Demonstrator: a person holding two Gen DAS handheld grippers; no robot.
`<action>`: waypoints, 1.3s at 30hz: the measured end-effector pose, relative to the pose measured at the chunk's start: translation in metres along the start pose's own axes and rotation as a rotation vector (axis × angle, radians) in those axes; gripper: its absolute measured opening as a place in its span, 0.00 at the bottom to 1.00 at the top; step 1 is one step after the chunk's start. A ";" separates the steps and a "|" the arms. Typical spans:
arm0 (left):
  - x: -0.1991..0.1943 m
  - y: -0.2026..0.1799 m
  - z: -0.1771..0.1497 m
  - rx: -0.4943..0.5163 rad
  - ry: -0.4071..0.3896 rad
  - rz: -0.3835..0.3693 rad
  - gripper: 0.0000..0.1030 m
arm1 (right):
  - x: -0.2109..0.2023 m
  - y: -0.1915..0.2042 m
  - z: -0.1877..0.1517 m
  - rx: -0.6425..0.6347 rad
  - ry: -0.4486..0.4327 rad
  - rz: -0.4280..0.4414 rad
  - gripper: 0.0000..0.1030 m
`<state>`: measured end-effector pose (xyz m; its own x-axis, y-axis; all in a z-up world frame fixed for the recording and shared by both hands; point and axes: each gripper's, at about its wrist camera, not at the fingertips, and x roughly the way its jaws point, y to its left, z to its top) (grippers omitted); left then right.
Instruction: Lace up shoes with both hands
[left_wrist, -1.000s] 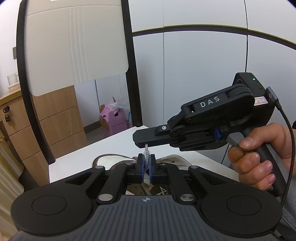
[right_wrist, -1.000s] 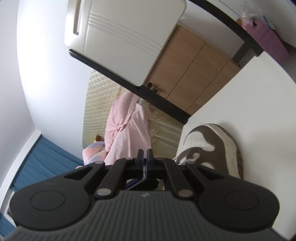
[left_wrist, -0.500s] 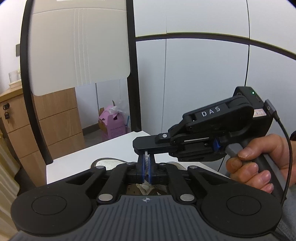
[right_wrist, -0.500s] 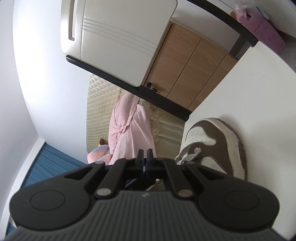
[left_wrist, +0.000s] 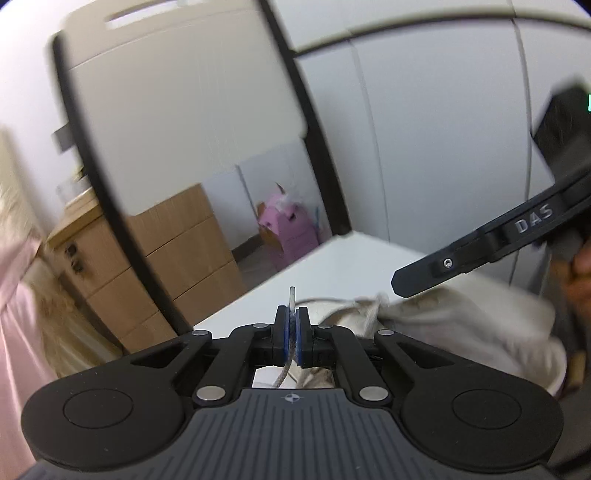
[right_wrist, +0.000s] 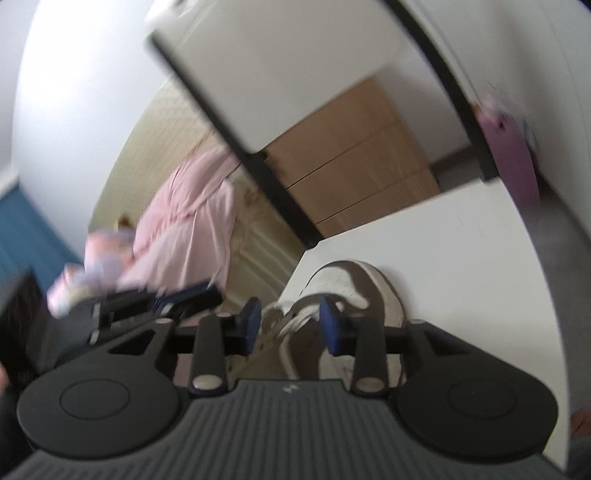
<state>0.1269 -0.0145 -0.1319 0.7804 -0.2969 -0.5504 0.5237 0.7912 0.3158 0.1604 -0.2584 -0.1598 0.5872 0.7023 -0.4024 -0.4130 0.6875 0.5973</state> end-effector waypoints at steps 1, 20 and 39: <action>0.002 -0.005 0.001 0.029 -0.002 -0.009 0.04 | 0.001 0.004 -0.002 -0.042 0.016 -0.039 0.36; 0.007 -0.025 0.008 0.277 -0.083 0.016 0.04 | -0.009 -0.063 -0.032 0.559 -0.026 -0.004 0.40; 0.036 -0.068 -0.012 0.574 0.027 -0.091 0.02 | -0.006 -0.068 -0.034 0.628 -0.013 0.030 0.42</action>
<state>0.1155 -0.0726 -0.1826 0.7183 -0.3308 -0.6120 0.6957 0.3442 0.6305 0.1615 -0.3028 -0.2215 0.5916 0.7145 -0.3735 0.0566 0.4253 0.9033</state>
